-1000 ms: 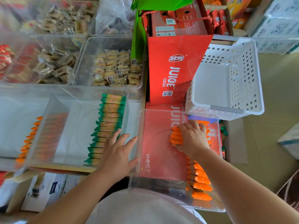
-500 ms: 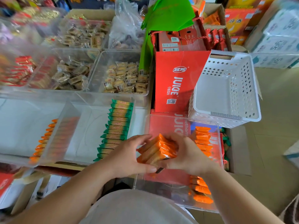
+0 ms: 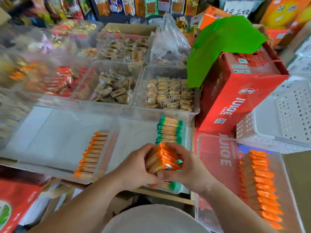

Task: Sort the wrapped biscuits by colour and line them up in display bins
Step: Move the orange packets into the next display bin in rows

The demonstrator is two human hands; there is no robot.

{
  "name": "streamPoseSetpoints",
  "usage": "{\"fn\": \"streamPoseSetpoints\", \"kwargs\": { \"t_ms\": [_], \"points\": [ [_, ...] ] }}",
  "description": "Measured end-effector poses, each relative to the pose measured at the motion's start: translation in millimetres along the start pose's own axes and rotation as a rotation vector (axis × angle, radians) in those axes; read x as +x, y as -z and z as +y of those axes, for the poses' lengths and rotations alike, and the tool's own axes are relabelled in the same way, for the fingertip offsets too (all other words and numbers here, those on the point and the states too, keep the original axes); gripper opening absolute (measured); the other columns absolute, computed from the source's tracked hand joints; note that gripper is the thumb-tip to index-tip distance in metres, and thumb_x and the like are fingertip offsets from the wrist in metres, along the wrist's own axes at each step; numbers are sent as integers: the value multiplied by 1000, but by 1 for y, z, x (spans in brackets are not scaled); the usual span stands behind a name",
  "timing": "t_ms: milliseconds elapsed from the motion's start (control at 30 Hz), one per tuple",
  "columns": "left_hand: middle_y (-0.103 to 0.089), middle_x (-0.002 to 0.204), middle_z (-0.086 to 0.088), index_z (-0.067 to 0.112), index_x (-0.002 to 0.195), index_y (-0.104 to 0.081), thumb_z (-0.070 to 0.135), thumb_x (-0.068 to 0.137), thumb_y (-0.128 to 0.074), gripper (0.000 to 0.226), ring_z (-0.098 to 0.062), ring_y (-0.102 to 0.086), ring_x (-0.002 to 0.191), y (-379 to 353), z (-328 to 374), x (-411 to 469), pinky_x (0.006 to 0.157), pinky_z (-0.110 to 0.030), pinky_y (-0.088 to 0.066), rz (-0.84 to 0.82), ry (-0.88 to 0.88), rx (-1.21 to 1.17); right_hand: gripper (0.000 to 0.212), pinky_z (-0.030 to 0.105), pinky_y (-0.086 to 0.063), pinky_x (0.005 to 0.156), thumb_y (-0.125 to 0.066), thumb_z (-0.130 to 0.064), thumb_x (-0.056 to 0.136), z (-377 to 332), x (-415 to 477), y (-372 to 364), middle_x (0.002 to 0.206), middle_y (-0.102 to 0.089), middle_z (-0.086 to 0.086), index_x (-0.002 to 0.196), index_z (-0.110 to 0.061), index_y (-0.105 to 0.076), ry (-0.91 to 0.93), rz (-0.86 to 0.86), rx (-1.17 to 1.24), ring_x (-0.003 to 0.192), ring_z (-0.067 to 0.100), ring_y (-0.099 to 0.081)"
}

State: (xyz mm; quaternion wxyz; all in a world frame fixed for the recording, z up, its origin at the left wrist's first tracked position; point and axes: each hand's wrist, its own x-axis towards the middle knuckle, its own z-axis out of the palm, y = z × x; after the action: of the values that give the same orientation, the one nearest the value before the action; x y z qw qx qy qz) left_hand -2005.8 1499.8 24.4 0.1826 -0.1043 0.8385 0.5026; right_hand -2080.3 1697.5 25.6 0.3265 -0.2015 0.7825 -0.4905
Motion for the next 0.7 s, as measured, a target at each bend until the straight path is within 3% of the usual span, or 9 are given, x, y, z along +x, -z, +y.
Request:
{"fn": "streamPoseSetpoints", "kwargs": {
  "t_ms": [67,133,233,333,433,567,700],
  "points": [
    [-60,119,22,48,126,-46,57,50,-90,88,-5,-61,110,31,-25,-6,93,-33,-58,96,28,-44,103,26,-52,98,-84,-73,50,-15,19,-29,127,-60,-16,140,-39,-48,-16,44,-25,113,0,-59],
    [-66,115,18,43,123,-54,53,44,-91,88,-6,-66,105,64,-53,-11,90,-37,-59,217,67,-134,99,26,-54,93,-75,-84,52,-28,39,-57,127,-59,-16,137,-43,-48,-26,86,-30,111,-2,-59],
    [-68,111,16,40,120,-55,43,48,-92,81,-5,-66,101,115,-90,-13,89,-36,-56,381,112,-175,77,25,-53,92,-70,-70,70,-47,68,-93,129,-56,-18,138,-43,-48,-100,75,-69,111,-2,-56],
    [-63,107,17,39,120,-50,40,58,-93,75,-8,-62,96,164,-129,-4,83,-35,-51,546,153,-1,65,22,-50,94,-71,-58,83,-58,94,-124,133,-51,-19,141,-42,-46,-178,21,-155,114,0,-53],
    [-62,107,7,31,121,-53,46,54,-88,77,-21,-60,99,195,-169,20,82,-43,-54,654,180,219,67,25,-50,96,-70,-57,85,-65,117,-148,137,-44,-18,144,-42,-43,-204,-23,-273,118,0,-50],
    [-61,107,-2,25,121,-53,45,61,-83,69,-31,-56,102,213,-203,61,78,-44,-50,674,186,597,73,32,-50,101,-69,-58,87,-63,141,-166,146,-36,-17,149,-45,-34,-193,-61,-403,125,8,-49],
    [-60,115,-4,21,128,-51,36,72,-79,64,-31,-53,107,210,-217,90,84,-45,-42,639,142,784,71,34,-46,105,-63,-57,91,-65,157,-179,153,-17,-19,150,-54,-24,-139,-106,-558,131,13,-46]
  ]
}}
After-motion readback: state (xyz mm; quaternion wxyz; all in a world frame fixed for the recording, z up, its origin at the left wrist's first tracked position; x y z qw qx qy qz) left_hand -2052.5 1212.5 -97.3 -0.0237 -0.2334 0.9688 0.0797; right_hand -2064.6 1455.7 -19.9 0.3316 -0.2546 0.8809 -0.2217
